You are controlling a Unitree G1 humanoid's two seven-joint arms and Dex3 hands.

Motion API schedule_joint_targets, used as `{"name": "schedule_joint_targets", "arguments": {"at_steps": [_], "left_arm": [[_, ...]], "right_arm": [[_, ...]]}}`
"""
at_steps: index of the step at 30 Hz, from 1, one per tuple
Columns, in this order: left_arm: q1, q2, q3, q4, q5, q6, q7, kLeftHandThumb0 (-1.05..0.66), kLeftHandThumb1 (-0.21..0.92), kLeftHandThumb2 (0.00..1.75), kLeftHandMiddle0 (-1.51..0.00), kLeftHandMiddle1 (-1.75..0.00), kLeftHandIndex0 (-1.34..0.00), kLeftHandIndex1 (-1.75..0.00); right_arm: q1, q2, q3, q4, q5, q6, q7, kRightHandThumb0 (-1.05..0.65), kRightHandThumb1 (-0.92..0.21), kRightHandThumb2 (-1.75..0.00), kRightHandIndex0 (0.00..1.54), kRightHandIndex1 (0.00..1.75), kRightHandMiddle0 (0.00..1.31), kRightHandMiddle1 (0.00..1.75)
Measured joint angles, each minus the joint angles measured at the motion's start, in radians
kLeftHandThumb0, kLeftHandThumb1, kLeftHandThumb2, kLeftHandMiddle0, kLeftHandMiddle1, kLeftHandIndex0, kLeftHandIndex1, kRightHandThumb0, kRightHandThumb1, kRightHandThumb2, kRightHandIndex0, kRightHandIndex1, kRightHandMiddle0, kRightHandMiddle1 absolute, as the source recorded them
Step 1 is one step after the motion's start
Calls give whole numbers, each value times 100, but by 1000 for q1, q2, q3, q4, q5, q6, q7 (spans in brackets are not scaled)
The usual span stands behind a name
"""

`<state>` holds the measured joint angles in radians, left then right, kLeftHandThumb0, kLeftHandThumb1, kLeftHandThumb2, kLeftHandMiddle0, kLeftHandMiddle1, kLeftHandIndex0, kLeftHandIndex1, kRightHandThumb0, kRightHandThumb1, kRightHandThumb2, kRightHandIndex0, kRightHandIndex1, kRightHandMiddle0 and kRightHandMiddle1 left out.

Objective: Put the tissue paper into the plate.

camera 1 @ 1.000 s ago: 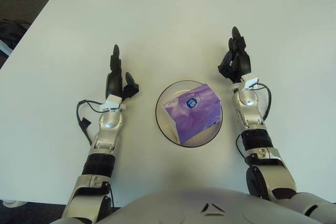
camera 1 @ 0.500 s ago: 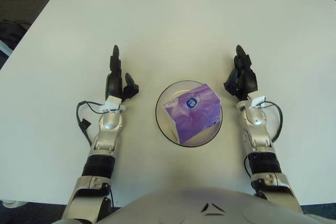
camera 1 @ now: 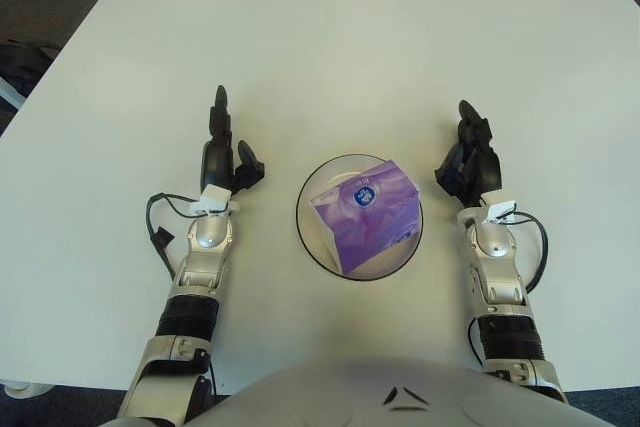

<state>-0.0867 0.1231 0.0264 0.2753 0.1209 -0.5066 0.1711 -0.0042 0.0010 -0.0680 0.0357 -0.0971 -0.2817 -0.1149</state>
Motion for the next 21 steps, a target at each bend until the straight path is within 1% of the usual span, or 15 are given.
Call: {"name": "schedule_joint_targets", "arguments": {"at_steps": [5, 9, 21], "left_arm": [[0, 0, 1, 2, -5, -2, -5, -90, 92, 121, -3, 0, 0, -16], [0, 1, 2, 4, -11, -2, -8, -90, 92, 121, -3, 0, 0, -16], [0, 1, 3, 4, -14, -2, -9, -90, 92, 121, -4, 0, 0, -20]], "right_arm": [[21, 3, 15, 3, -12, -45, -14, -61, -92, -104, 18, 3, 0, 50], [23, 2, 20, 19, -12, -73, -17, -64, -92, -105, 18, 3, 0, 50], [20, 2, 20, 51, -6, -108, -16, -67, -92, -108, 21, 3, 0, 52]]}}
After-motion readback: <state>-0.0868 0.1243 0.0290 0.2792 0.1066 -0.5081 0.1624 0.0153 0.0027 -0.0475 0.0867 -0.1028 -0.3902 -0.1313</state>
